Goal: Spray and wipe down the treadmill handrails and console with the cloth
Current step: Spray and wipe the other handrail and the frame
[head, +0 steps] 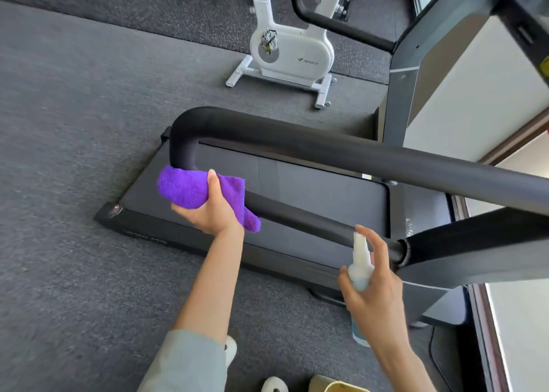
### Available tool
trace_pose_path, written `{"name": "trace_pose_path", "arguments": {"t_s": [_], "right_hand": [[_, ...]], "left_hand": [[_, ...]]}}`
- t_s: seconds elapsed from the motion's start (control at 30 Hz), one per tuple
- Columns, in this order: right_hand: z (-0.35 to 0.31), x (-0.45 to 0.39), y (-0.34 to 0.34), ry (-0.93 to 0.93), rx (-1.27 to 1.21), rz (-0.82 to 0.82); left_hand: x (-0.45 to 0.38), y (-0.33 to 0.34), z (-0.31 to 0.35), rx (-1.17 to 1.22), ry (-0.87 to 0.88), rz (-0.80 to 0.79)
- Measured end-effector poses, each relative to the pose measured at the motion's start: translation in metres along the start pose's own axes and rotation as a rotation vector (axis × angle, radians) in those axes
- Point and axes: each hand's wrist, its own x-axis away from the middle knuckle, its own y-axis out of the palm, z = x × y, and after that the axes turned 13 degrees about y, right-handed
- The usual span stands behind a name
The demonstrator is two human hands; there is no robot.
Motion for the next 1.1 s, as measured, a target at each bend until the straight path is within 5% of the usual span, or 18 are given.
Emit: {"name": "trace_pose_path", "arguments": {"t_s": [0.67, 1.1], "right_hand": [[0.058, 0.019, -0.058, 0.114, -0.022, 0.180], [0.059, 0.028, -0.089, 0.118, -0.043, 0.291]], "left_hand": [[0.157, 0.018, -0.042, -0.007, -0.407, -0.047], [0.270, 0.005, -0.072, -0.033, -0.690, -0.402]]}}
